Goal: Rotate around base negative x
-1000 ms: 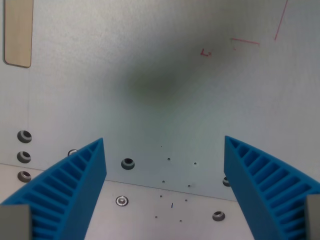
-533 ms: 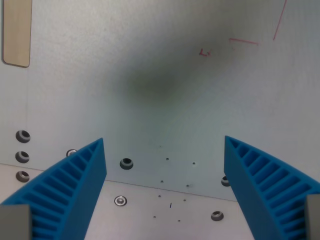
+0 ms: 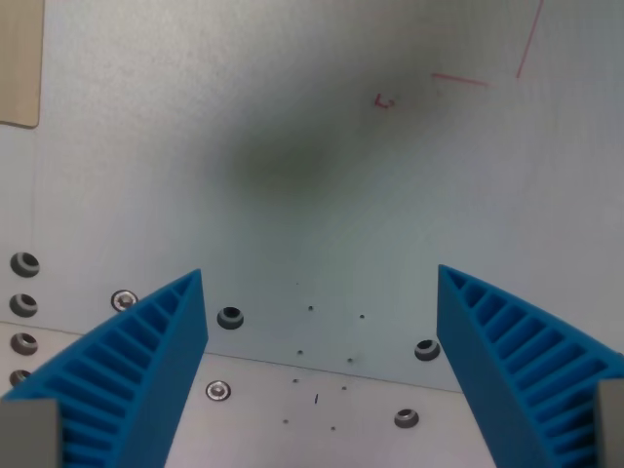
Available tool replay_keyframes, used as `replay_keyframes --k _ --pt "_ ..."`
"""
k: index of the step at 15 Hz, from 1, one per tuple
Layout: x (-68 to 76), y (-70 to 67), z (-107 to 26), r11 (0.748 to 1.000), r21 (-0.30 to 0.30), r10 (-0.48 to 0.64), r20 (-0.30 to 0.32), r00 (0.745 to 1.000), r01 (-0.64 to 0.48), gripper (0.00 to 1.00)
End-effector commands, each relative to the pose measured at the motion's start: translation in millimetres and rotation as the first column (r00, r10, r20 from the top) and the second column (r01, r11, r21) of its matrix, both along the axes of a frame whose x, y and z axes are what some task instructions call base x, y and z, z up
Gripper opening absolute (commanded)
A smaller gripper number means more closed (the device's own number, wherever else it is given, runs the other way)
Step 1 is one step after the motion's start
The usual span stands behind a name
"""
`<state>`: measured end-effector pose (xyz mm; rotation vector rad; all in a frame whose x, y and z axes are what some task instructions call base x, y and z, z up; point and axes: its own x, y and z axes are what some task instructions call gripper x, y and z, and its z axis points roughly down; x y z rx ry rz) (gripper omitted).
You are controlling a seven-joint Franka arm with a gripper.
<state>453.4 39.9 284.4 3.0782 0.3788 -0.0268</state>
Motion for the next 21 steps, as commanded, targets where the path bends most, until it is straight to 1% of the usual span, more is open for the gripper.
replay_keyframes --k 1,11,21 --pt "0.0 3.5 2.2 0.986 -0.165 -0.012 0.004 1.0 0.013 1.0" --pt "0.0 3.5 2.2 0.96 -0.278 -0.012 0.004 1.0 0.012 1.0" --pt "0.0 3.5 2.2 0.921 -0.388 -0.011 0.003 1.0 0.011 1.0"
